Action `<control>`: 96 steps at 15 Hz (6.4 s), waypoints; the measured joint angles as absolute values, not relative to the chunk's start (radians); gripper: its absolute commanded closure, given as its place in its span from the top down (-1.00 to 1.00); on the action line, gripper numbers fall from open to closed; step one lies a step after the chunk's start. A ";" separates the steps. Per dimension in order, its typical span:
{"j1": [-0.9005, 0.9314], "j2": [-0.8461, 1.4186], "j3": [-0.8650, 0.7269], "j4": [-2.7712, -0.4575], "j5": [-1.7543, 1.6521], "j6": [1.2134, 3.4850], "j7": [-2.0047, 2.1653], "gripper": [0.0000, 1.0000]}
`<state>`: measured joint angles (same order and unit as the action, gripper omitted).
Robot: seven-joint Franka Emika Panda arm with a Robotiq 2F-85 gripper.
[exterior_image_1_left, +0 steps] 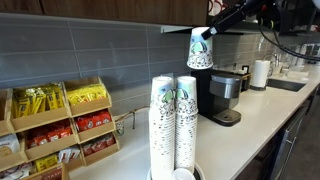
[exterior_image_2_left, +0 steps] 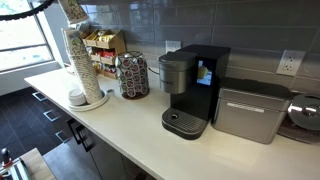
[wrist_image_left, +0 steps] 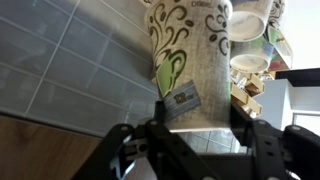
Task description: Pick up one paper cup from the stack on the right and place it the right way up on the kitchen counter
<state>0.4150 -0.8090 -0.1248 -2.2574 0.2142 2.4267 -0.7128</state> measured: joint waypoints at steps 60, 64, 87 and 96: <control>0.162 -0.291 -0.002 -2.680 -0.439 2.481 -0.860 0.39; 0.161 -0.266 -0.001 -2.680 -0.439 2.486 -0.869 0.85; 0.048 -0.421 -0.082 -2.567 -0.230 2.197 -0.783 1.00; -0.003 -0.427 -0.245 -2.570 0.034 2.110 -0.770 1.00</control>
<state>-0.0032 -0.4273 -0.2453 -2.5704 0.0338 2.1101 -0.7701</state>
